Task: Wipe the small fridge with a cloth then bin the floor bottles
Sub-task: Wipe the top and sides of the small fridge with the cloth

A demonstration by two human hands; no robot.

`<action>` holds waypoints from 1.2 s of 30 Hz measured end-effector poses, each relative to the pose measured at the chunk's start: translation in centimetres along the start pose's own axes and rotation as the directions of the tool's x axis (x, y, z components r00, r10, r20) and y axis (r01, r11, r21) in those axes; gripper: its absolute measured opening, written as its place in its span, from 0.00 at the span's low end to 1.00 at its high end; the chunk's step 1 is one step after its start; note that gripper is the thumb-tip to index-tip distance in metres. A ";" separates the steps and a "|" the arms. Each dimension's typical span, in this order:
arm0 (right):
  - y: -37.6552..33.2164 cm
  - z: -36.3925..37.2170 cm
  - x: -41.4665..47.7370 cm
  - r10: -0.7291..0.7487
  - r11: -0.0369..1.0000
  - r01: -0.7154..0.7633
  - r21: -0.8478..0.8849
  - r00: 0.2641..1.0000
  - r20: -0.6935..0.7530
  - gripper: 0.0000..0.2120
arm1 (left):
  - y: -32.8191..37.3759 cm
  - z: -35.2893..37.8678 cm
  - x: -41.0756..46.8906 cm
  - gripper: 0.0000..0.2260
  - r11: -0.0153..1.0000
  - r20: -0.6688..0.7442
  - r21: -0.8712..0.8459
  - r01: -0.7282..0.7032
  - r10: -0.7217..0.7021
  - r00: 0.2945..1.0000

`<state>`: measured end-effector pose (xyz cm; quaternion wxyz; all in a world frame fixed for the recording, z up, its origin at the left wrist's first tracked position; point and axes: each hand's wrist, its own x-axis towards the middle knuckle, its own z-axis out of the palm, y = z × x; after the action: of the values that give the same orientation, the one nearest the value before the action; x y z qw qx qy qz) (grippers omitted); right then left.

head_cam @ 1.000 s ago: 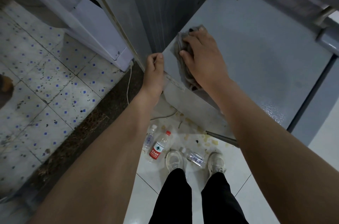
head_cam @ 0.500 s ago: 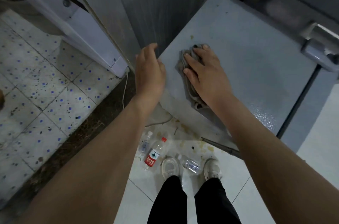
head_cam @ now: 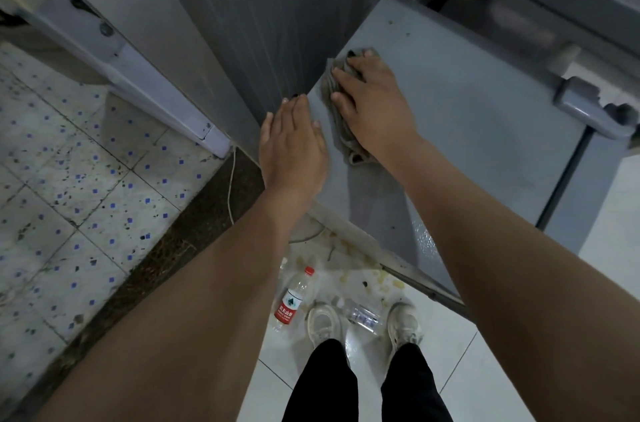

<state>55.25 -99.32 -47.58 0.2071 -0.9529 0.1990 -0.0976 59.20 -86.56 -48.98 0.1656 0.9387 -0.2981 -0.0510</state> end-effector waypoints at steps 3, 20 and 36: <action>-0.5 0.2 -3.1 -0.055 0.998 0.055 -0.008 0.998 0.022 0.20 | -0.1 0.0 -0.1 0.21 1.000 -0.016 -0.021 0.005 -0.006 1.000; 0.9 0.4 2.9 -0.045 0.990 0.043 -0.131 0.999 -0.011 0.20 | -0.1 0.0 -0.1 0.25 0.997 -0.048 -0.071 0.022 -0.025 0.999; -2.0 1.0 -4.5 -0.010 0.990 -0.003 -0.140 0.996 -0.093 0.19 | 0.0 0.0 -0.1 0.21 1.000 -0.029 -0.026 0.000 -0.001 1.000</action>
<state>52.13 -95.41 -48.11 0.1302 -0.9598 0.2129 -0.1282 59.13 -86.45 -48.95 0.1824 0.9371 -0.2947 -0.0412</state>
